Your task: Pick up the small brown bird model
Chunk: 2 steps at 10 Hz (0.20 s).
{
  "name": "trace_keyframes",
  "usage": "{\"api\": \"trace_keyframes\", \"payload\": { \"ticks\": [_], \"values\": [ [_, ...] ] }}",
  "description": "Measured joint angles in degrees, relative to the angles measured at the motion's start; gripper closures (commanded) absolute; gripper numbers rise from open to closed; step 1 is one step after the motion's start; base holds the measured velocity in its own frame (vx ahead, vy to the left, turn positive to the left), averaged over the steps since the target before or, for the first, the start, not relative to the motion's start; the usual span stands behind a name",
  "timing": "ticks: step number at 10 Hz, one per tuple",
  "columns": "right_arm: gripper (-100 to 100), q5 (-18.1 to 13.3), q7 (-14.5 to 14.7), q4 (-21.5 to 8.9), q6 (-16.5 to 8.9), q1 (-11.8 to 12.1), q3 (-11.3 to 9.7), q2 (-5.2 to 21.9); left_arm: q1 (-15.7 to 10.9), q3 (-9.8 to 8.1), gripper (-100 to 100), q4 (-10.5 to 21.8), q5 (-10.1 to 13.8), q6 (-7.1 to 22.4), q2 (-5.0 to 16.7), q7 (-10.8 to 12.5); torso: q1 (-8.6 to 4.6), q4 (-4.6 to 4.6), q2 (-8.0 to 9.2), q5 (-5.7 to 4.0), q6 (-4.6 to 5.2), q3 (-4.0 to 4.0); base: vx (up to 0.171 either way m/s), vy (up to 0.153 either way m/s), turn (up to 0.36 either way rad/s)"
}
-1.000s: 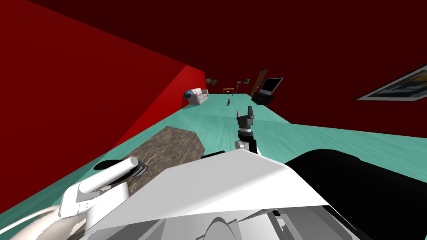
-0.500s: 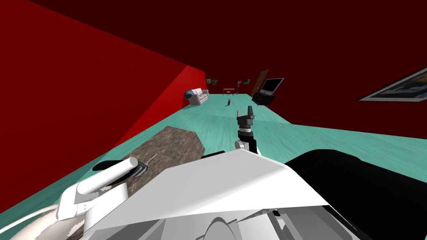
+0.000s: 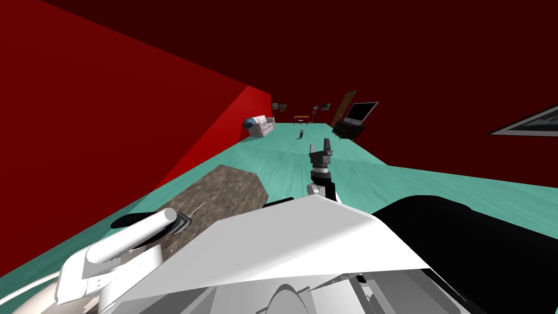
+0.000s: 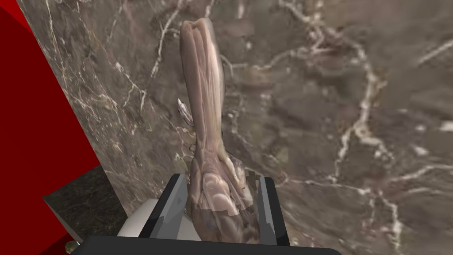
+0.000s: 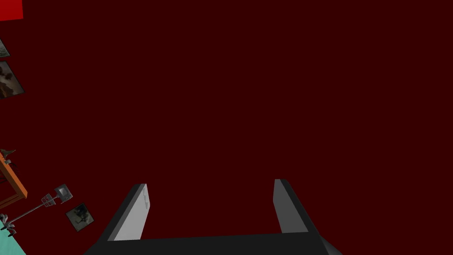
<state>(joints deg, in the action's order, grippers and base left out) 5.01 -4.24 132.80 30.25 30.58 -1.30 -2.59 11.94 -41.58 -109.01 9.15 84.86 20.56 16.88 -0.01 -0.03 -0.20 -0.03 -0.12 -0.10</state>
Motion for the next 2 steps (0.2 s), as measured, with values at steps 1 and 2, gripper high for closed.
{"api": "trace_keyframes", "payload": {
  "ticks": [1, 2],
  "values": [
    [0, 0.0, 0.0, 0.0, 0.0, 0.0, 0.0, 0.0, 0.48, -0.1, 100, -1.07, 0.37, 0.56, -0.14, -0.27, -0.02, 0.0, -0.02, -0.01, 0.01, -0.01, 0.021, -0.005, 0.015],
    [0, 0.0, 0.0, 0.0, 0.0, -0.01, 0.0, 0.0, 0.53, -0.13, 0, -1.18, 0.4, 0.68, -0.14, -0.33, 0.01, 0.01, 0.03, 0.01, 0.04, 0.01, 0.0, 0.0, 0.0]
  ]
}}
